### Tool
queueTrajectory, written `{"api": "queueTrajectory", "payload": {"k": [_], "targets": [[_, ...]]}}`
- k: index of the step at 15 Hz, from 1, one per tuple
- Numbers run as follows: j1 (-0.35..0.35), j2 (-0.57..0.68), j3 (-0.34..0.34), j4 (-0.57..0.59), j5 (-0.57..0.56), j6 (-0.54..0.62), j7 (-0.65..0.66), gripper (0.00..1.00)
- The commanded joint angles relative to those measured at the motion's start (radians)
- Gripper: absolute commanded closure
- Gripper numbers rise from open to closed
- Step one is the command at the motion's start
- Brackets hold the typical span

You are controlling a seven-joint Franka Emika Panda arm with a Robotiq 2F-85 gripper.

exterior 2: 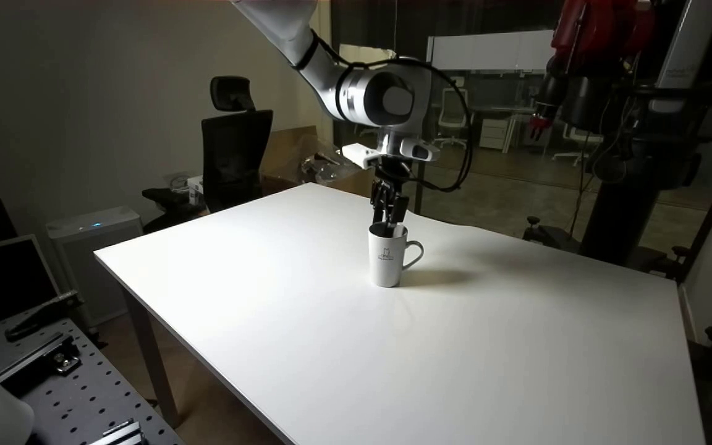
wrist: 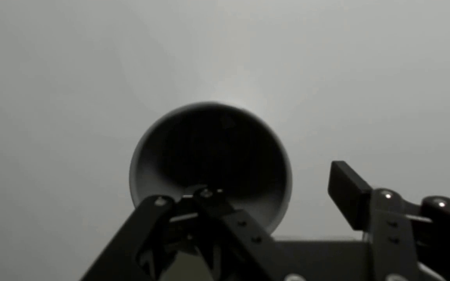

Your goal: Move the mug slightly to the right

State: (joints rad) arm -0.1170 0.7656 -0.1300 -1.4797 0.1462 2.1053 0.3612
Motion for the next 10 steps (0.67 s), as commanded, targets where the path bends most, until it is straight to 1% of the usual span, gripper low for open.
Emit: {"api": "queueTrajectory", "payload": {"k": [1,5,8,9,10], "targets": [[0.01,-0.036,-0.007,-0.003,0.005,-0.029,0.032,0.01],[0.035,-0.117,-0.005,-0.056,0.004,-0.032,0.062,0.0],[0.048,-0.175,0.009,-0.079,0.018,-0.081,0.077,0.0],[0.037,-0.109,0.004,-0.025,0.002,-0.056,0.046,0.0],[0.042,-0.129,0.007,-0.035,0.005,-0.069,0.05,0.0]]}}
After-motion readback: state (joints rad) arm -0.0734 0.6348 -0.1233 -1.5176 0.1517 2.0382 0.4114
